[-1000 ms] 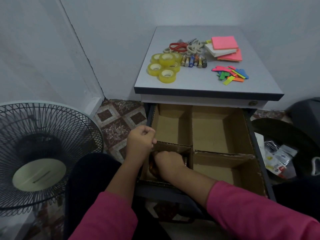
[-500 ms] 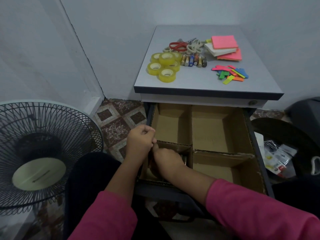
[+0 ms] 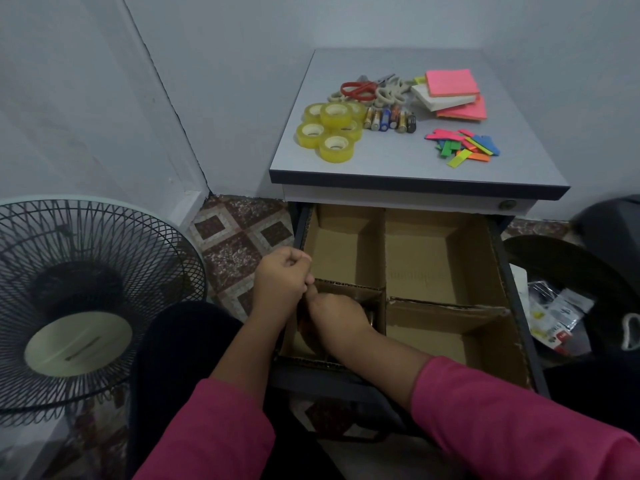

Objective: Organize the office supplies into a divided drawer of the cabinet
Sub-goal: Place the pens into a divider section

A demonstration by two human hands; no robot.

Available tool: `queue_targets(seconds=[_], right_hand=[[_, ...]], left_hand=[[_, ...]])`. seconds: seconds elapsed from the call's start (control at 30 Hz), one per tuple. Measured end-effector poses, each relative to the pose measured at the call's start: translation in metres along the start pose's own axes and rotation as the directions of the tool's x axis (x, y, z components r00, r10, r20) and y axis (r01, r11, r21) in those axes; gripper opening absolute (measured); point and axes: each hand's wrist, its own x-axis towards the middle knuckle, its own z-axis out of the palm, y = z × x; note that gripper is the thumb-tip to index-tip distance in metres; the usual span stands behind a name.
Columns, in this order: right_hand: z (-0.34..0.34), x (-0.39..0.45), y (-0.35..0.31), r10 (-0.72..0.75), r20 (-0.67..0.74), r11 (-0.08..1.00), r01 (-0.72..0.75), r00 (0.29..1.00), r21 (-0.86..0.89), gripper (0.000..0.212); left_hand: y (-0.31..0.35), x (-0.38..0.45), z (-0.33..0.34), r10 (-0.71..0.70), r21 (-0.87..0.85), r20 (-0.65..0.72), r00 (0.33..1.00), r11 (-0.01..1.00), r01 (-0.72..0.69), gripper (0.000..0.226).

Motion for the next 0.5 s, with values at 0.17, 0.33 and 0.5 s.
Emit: queue_targets(seconds=[0.17, 0.33, 0.5], right_hand=[[-0.0007, 0.0012, 0.0025, 0.002, 0.014, 1.000, -0.003, 1.000, 0.029, 0.034], [0.0023, 0.0010, 0.0034, 0.067, 0.049, 0.981, -0.074, 0.997, 0.177, 0.034], [0.0040, 0.0006, 0.0048, 0.104, 0.166, 0.966, -0.139, 0.981, 0.218, 0.025]], left_hand=[[-0.0012, 0.0000, 0.0001, 0.015, 0.010, 0.010, 1.000, 1.000, -0.016, 0.023], [-0.0018, 0.0000, -0.0006, 0.020, 0.019, 0.011, 1.000, 1.000, -0.021, 0.023], [0.0005, -0.0009, -0.0006, 0.001, 0.011, 0.010, 1.000, 1.000, -0.001, 0.022]])
